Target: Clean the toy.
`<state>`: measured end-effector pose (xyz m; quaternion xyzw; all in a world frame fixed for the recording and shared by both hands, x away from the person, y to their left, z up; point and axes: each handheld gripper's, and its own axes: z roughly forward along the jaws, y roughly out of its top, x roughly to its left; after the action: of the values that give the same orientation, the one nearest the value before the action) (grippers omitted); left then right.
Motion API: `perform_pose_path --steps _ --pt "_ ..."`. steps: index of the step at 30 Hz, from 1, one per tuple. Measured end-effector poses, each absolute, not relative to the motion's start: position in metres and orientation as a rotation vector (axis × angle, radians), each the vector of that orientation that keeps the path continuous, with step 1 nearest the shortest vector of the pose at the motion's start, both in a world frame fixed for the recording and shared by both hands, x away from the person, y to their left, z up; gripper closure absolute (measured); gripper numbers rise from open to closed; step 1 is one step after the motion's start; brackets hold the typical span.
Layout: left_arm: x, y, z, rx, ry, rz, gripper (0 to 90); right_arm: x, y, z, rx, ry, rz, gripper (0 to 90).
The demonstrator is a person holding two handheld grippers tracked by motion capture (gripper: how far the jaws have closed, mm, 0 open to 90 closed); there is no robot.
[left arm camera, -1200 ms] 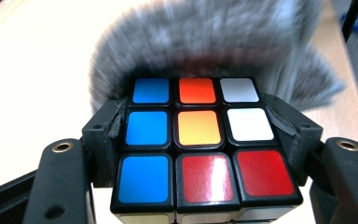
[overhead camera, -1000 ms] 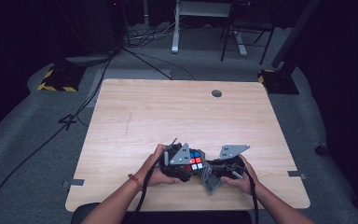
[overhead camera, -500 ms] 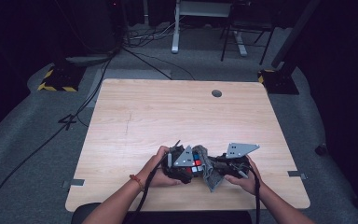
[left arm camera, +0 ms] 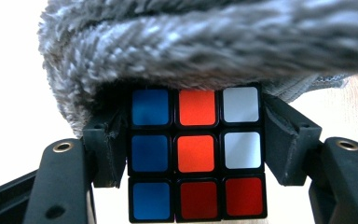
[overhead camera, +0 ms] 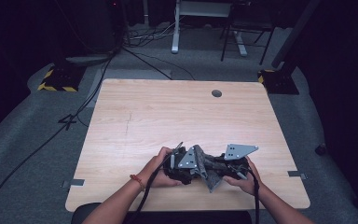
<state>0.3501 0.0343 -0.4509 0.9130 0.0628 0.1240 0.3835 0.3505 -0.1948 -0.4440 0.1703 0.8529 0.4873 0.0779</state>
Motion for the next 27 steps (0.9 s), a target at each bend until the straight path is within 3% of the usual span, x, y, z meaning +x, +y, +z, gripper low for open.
perform_pose_path --steps 15,27 --pt "0.350 0.044 -0.439 2.259 0.166 0.330 33.5 0.368 -0.202 -0.471 0.618 2.665 1.256 77.2" --pt "0.346 0.049 -0.429 2.212 0.156 0.346 33.5 0.370 -0.203 -0.471 0.637 2.675 1.244 77.0"
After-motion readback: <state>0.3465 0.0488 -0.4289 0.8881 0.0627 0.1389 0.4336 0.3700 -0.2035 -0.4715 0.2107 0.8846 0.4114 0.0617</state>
